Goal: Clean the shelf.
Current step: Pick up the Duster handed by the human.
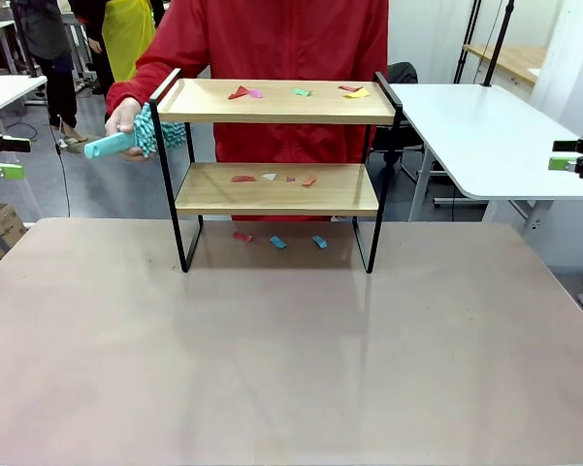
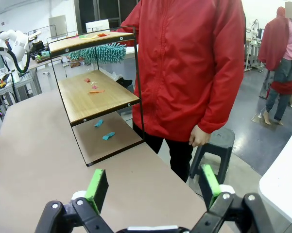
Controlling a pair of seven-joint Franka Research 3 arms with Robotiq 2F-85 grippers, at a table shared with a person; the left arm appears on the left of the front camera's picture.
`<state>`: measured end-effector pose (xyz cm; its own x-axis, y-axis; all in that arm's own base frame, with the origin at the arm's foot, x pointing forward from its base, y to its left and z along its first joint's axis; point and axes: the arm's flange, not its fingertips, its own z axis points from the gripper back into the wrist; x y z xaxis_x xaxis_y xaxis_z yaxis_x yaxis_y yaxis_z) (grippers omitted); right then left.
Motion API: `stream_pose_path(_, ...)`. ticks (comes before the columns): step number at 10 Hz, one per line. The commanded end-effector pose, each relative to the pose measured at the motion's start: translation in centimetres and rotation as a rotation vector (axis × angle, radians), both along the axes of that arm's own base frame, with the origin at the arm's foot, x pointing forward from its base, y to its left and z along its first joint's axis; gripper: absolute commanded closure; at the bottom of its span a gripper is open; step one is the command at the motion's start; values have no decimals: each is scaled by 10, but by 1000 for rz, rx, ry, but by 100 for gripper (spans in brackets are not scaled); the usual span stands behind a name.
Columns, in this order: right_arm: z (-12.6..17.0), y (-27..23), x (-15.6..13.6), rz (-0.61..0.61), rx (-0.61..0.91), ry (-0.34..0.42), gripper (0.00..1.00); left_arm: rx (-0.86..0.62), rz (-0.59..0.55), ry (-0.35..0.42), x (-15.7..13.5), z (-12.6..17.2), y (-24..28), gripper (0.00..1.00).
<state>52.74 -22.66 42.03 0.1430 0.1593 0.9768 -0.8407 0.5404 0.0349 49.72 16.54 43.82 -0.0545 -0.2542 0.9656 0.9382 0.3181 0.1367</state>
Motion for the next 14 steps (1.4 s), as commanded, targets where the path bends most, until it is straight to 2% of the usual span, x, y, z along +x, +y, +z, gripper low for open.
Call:
stream_pose_path(1,1,1,1,2,0,-3,0,-3,-3,-3,-1,1,-1,0)
stream_pose_path(10,1,1,1,2,0,-3,0,0,0,0,0,0,0,0)
stream_pose_path(11,1,1,1,2,0,-3,0,29,33,25,-4,19,-9,0)
stream_pose_path(12,1,1,1,2,0,-3,0,85,117,41,-7,44,-18,0)
stream_pose_path(14,1,1,1,2,0,-3,0,185,172,93,-16,101,-42,0)
